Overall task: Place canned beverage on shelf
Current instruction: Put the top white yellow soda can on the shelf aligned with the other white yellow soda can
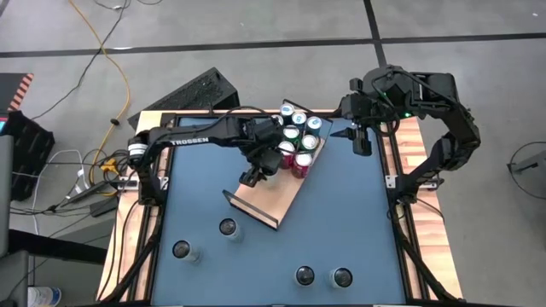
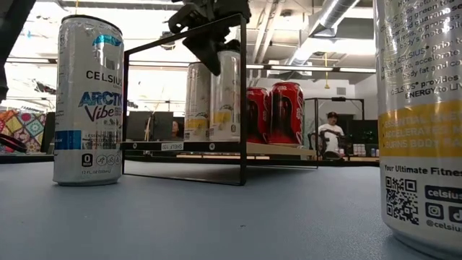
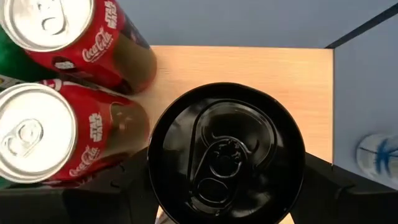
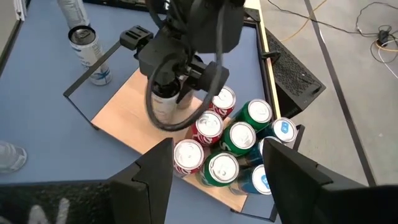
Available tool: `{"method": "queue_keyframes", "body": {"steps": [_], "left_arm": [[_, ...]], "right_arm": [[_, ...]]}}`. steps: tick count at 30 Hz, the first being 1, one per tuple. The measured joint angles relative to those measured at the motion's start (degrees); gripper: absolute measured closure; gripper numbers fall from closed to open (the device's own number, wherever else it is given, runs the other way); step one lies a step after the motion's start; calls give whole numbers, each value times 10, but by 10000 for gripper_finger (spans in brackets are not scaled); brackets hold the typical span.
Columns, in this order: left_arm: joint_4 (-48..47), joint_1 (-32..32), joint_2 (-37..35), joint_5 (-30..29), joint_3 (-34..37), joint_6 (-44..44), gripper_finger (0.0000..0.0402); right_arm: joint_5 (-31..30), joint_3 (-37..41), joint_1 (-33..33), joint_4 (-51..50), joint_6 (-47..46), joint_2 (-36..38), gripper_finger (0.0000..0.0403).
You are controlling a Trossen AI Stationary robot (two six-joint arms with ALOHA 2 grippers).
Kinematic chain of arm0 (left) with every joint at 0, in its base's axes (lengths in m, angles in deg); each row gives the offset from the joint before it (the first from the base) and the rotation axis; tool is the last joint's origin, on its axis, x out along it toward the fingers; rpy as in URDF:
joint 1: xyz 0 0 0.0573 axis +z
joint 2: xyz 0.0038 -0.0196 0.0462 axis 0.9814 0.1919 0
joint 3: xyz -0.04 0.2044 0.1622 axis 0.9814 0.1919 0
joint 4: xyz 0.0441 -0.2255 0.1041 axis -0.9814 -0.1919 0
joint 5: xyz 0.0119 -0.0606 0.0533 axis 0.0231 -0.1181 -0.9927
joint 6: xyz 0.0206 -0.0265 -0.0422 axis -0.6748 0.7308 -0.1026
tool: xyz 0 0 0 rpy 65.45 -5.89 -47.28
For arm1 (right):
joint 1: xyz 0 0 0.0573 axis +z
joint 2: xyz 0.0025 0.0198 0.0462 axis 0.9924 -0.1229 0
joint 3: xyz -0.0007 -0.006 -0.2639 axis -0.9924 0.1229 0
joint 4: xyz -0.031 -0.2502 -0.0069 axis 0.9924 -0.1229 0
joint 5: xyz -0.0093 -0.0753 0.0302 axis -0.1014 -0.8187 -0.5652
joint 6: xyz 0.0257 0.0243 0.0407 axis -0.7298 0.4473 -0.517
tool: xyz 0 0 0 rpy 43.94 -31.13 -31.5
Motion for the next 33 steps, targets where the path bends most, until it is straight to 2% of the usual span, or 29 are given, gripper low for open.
{"method": "queue_keyframes", "body": {"steps": [8, 18, 33], "left_arm": [[3, 7, -1, 4, -7, -34, 148], [14, 12, -1, 9, -8, -47, 120], [30, 12, -1, 9, -8, -45, 117]], "right_arm": [[0, 0, 0, 9, 0, 0, 175], [0, 0, 0, 9, 0, 0, 175], [0, 0, 0, 9, 9, 0, 175]]}}
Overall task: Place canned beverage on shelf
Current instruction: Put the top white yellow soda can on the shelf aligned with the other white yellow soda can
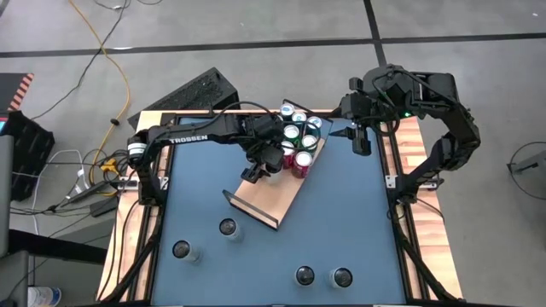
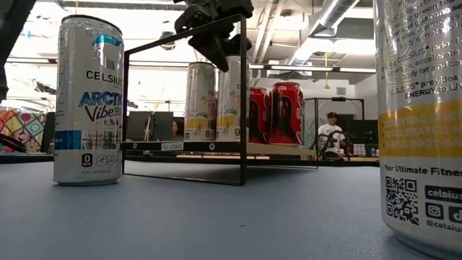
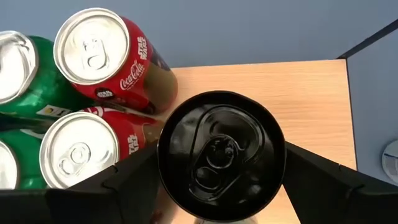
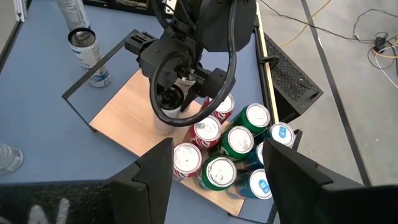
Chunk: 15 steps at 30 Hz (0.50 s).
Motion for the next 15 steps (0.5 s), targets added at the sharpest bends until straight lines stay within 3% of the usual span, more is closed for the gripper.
{"method": "queue_keyframes", "body": {"steps": [15], "left_arm": [[-22, 1, 0, -42, -39, 5, 116]], "right_arm": [[0, 0, 0, 0, 21, 0, 175]]}}
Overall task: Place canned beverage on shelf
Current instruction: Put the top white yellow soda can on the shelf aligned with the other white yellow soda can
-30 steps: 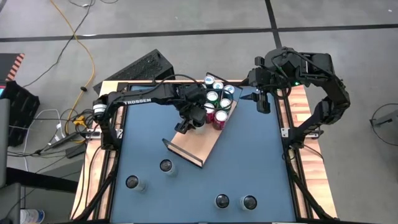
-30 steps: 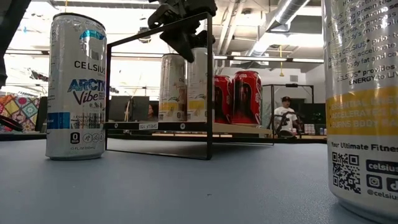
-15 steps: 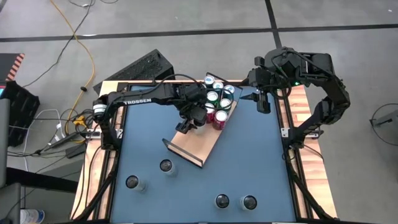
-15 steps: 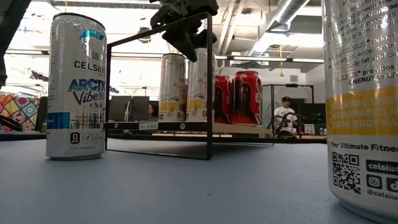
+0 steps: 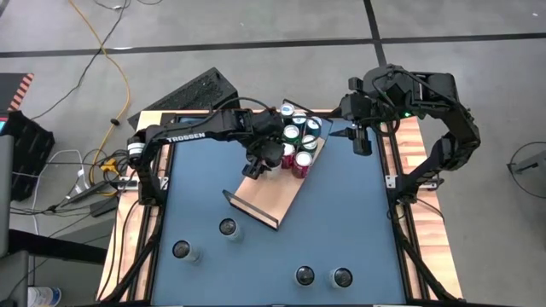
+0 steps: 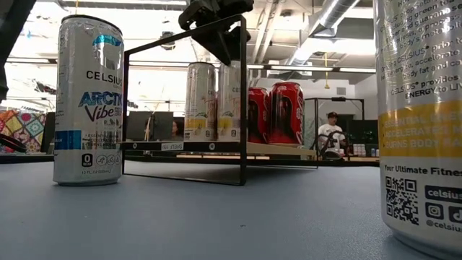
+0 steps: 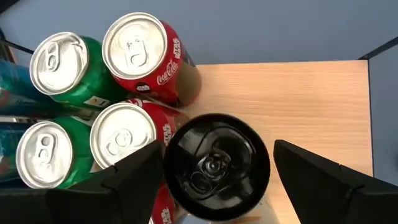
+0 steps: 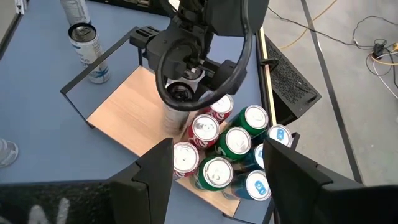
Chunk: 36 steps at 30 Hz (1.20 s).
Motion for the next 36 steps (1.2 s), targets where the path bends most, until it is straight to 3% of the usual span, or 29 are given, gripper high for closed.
{"method": "queue_keyframes", "body": {"steps": [21, 36], "left_arm": [[-10, -3, 0, 27, 0, 82, 116], [0, -9, 0, 10, 1, 127, 116]], "right_arm": [[0, 0, 0, 0, 0, 0, 175], [1, 0, 0, 0, -1, 0, 175]]}}
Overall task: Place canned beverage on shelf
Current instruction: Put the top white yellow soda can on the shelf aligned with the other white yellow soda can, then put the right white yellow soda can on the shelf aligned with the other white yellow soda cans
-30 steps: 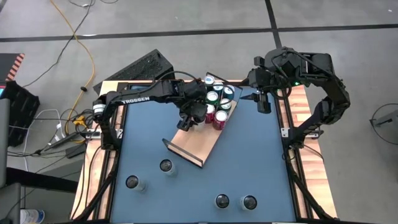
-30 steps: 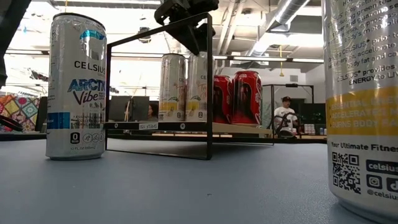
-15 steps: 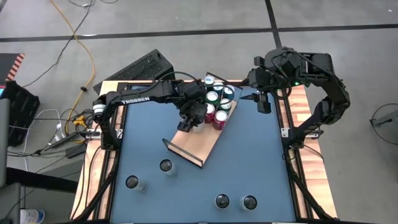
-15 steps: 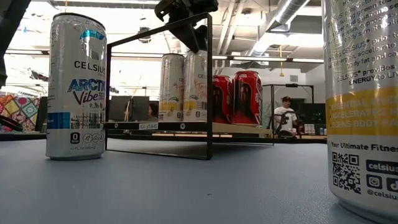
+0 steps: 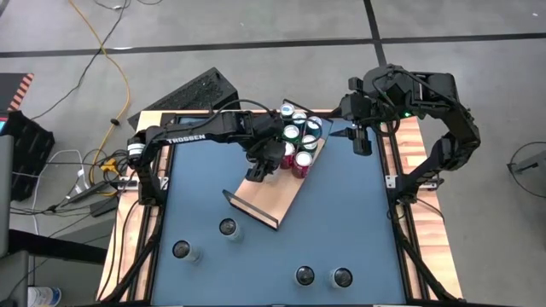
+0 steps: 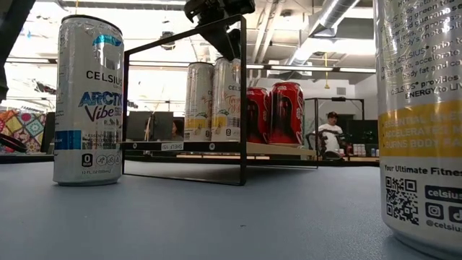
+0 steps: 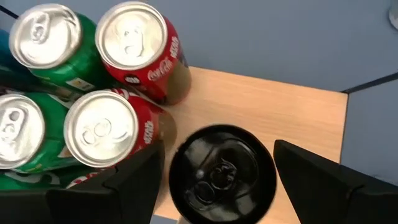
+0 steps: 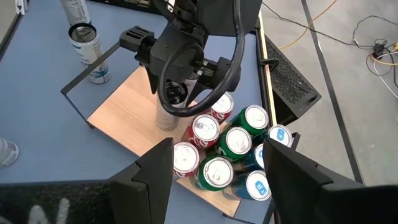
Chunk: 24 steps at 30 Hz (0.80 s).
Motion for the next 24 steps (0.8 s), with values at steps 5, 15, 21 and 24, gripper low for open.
{"method": "queue_keyframes", "body": {"steps": [5, 15, 21, 24], "left_arm": [[18, -1, 0, -4, -2, 16, 116], [3, -2, 0, -10, -61, 57, 116], [-82, -14, 0, -115, -147, 74, 116], [-159, -13, -1, -152, -202, 96, 116]], "right_arm": [[0, 0, 0, 0, 0, 0, 175], [3, 0, 0, 0, 0, 0, 175], [3, 0, 0, 0, 0, 0, 175], [3, 0, 0, -1, 0, 0, 175]]}}
